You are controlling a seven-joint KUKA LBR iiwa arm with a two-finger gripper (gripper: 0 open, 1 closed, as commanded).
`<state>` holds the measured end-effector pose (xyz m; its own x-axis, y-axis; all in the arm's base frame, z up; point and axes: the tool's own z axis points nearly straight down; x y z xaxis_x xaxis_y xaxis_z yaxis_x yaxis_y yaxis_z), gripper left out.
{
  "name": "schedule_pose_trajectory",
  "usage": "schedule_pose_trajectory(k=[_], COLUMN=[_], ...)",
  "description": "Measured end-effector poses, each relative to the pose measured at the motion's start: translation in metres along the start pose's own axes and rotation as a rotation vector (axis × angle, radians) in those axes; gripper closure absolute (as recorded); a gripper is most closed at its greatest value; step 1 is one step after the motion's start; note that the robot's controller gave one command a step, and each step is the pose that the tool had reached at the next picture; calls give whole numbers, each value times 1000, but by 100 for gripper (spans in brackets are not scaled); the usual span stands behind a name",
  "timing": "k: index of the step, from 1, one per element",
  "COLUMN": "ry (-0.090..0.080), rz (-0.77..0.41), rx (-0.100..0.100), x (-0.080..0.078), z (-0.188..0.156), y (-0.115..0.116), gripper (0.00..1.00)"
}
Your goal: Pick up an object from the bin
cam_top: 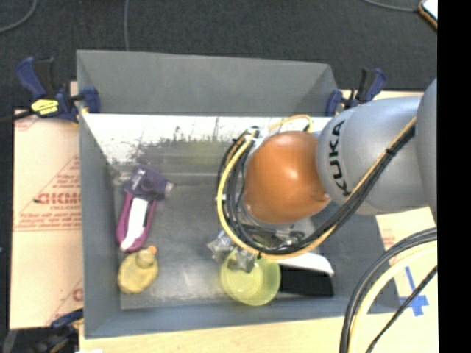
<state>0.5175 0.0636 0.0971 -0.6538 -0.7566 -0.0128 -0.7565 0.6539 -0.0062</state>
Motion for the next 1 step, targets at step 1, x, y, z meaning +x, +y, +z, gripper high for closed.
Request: schedule_pose_trajectory(k=[1], ry=[0], rz=[2], rx=[0], x=[-1], z=[-39], y=[0], gripper=[100])
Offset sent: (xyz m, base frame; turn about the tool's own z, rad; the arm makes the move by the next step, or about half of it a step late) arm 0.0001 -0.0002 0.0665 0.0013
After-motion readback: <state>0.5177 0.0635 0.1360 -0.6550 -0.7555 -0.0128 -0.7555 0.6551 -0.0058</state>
